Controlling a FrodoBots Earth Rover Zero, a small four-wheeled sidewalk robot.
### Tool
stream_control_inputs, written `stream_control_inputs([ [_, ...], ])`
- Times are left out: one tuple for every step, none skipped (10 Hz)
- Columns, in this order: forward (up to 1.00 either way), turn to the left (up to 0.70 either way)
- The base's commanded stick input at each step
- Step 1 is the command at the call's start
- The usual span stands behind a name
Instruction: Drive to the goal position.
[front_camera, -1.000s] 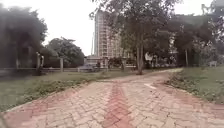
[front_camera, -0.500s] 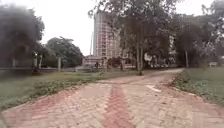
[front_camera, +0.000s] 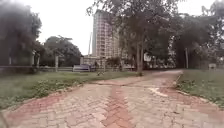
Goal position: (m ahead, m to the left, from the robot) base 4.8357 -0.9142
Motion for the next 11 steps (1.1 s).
stream_control_inputs([
  [0.7, -0.35],
  [0.7, -0.35],
  [0.7, -0.04],
  [0.7, -0.11],
  [0.7, -0.21],
  [0.7, -0.32],
  [0.7, -0.35],
  [0.7, -0.35],
  [0.7, -0.35],
  [0.7, -0.35],
  [0.7, -0.35],
])
